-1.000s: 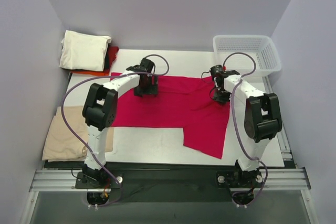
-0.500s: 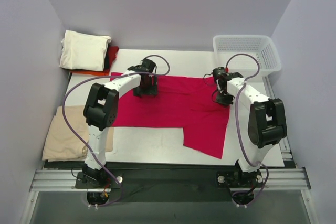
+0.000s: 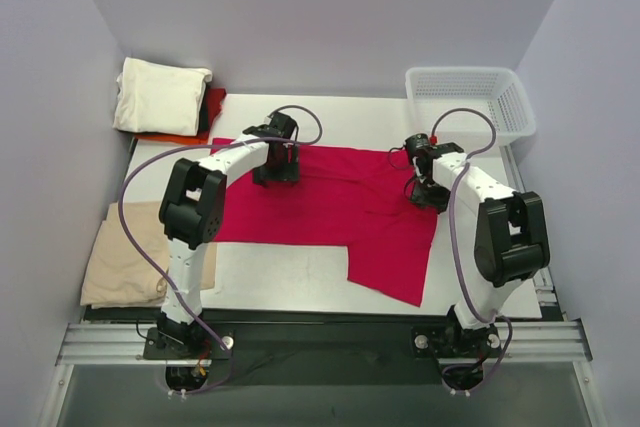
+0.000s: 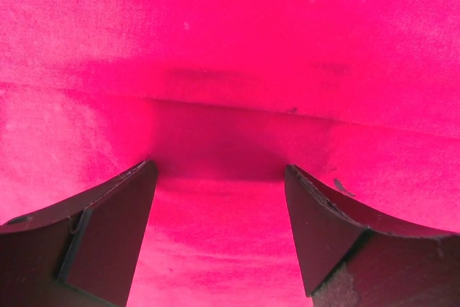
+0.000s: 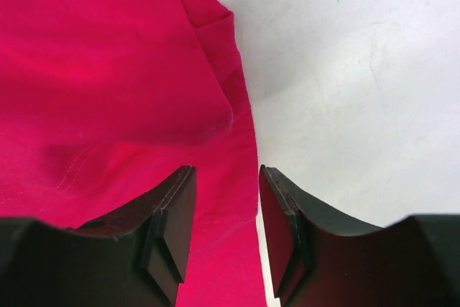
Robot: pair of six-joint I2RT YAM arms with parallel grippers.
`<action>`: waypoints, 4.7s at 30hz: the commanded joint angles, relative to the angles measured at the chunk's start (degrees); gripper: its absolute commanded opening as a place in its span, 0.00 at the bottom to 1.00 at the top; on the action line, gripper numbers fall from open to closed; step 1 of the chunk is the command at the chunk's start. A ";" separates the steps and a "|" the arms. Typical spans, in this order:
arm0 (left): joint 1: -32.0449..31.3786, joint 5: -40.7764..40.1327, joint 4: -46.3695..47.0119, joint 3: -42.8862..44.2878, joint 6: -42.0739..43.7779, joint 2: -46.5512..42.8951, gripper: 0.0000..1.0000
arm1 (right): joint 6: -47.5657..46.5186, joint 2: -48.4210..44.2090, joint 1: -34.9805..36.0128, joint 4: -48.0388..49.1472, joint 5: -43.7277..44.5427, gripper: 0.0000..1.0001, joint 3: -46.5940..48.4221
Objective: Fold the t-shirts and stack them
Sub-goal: Fold the flattened tshirt in 1/3 of the way
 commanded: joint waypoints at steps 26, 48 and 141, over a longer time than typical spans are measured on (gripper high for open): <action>12.22 -5.36 -9.51 20.19 -4.19 10.17 0.85 | -3.69 31.01 3.01 -9.24 -8.80 0.49 41.18; 17.67 3.07 -19.63 34.62 -8.06 21.78 0.84 | -3.51 47.46 -1.47 -18.39 -18.74 0.53 67.37; 10.90 8.52 4.11 0.87 -0.94 -4.23 0.84 | -6.76 20.83 21.03 -6.26 -10.31 0.00 21.51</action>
